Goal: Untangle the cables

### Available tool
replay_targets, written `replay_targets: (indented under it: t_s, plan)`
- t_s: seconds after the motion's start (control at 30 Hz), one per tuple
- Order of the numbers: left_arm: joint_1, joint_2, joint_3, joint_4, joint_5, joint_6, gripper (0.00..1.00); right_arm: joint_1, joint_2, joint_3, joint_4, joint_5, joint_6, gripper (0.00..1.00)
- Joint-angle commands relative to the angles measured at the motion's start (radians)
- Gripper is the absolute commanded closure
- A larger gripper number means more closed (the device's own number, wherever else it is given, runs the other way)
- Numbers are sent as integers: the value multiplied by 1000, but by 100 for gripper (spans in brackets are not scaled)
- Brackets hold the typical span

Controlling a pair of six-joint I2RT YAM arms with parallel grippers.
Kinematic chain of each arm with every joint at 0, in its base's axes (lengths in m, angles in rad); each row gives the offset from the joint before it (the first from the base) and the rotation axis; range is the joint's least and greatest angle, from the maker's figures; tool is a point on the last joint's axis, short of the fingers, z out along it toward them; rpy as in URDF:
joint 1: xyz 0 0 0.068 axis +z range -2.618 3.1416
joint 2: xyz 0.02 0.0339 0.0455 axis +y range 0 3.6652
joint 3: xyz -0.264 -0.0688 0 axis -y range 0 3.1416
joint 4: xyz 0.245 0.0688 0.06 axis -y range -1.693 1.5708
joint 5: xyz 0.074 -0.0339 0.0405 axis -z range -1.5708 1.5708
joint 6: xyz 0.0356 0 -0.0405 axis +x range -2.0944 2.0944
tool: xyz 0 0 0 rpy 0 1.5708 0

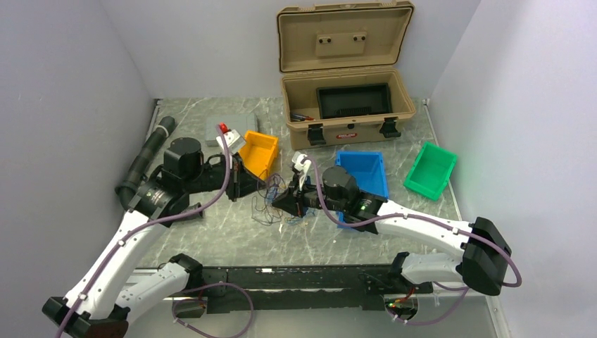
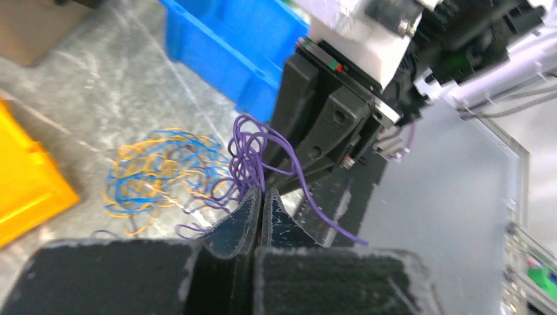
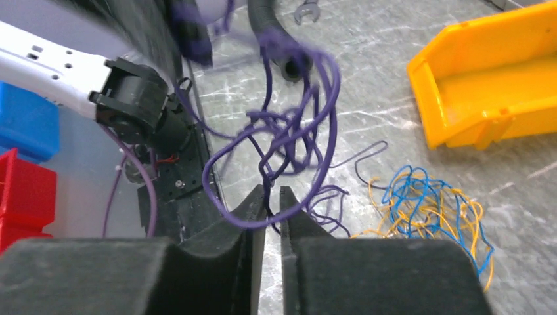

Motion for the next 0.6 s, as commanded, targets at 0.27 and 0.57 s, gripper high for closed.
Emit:
replay_targets:
  t_s: [0.27,0.57]
  plan:
    - [3,-28,221,-194,-719,61,100,5,-198,-190,6,349,122,100]
    - [3,-42,197,-226,-933,32,100,3,-344,-241,-106,579,171,100]
